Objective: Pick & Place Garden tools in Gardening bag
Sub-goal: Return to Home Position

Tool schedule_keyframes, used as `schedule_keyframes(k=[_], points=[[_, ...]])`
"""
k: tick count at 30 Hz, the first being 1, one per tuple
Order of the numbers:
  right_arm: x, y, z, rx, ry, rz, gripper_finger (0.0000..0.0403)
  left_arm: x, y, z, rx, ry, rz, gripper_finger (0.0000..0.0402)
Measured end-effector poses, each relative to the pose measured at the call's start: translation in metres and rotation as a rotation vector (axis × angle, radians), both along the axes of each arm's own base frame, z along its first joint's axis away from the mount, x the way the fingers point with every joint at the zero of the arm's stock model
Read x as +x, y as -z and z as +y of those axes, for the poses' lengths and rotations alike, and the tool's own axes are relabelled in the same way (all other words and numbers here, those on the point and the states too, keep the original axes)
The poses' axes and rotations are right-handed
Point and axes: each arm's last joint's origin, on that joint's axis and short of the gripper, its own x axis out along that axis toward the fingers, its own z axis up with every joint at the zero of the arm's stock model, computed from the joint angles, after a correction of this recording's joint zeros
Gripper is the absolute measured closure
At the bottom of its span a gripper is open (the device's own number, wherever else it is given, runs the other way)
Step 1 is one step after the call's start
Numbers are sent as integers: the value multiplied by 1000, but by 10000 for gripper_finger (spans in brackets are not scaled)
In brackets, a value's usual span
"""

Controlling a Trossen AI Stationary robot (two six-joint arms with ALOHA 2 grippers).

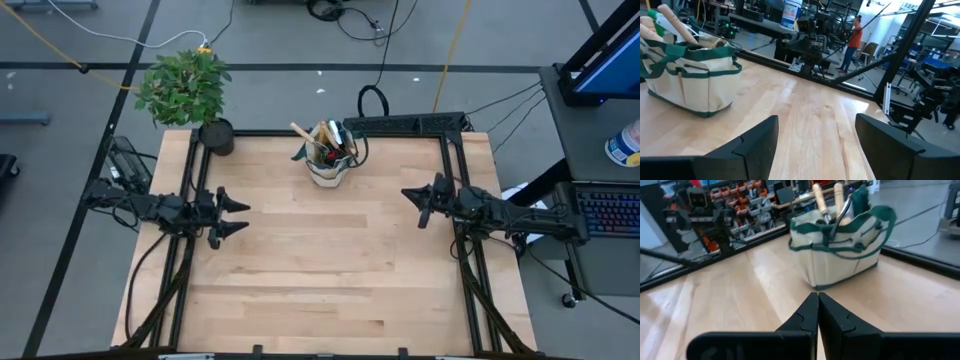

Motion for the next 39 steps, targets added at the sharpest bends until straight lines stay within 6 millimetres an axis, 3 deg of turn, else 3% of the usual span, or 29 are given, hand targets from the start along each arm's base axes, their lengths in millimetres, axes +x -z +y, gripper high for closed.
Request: schedule_keyframes(k=[39], points=[[1, 4, 0, 7, -1, -9, 403, 0, -1, 0, -2, -7, -18, 133]])
